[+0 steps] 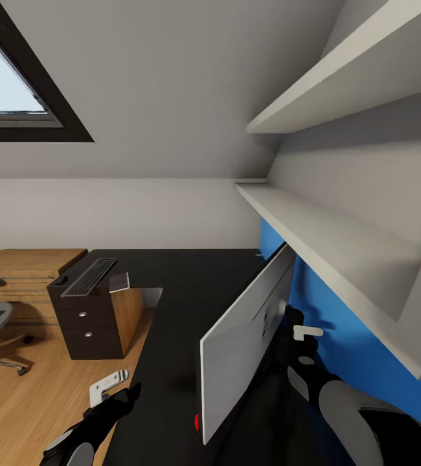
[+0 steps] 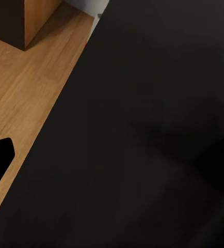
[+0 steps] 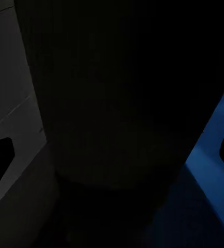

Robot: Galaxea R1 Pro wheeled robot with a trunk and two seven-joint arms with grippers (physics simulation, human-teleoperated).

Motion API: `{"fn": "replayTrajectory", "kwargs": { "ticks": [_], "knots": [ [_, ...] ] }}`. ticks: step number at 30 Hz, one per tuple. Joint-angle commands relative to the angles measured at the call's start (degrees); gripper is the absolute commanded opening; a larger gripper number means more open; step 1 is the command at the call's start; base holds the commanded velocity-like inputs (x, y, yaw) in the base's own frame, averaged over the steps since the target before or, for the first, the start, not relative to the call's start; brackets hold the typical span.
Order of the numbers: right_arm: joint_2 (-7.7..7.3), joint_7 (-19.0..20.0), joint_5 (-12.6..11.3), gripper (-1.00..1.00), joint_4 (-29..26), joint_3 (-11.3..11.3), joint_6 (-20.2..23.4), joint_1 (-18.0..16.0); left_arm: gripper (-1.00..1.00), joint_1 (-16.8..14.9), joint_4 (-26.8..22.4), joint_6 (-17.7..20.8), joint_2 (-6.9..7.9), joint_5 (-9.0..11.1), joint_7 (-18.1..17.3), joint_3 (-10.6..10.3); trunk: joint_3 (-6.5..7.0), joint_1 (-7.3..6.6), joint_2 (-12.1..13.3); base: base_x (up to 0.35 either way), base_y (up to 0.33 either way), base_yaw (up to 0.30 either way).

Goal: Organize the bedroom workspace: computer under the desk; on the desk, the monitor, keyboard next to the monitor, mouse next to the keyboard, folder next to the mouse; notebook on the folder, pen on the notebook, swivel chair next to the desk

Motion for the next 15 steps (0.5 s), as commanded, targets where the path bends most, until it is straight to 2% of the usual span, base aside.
{"fn": "replayTrajectory", "kwargs": {
  "ticks": [1,7,15],
  "knots": [
    [0.02,-0.06,0.25,1.0,0.07,-0.36,-0.23,-0.05,1.0,-0.03,-0.1,0.04,0.06,0.6,0.57,-0.12,-0.08,0.02,-0.07,0.0,0.0,0.0],
    [0.02,-0.06,0.25,1.0,0.07,-0.27,-0.23,-0.05,1.0,-0.03,-0.1,0.0,-0.03,0.58,0.57,-0.16,-0.08,0.02,-0.07,-0.081,0.0,0.0],
    [0.02,-0.06,0.33,1.0,0.07,-0.11,-0.23,-0.05,1.0,-0.03,-0.1,-0.03,-0.13,0.57,0.57,-0.2,-0.08,0.02,-0.07,-0.292,0.0,0.0]
  ]
}}
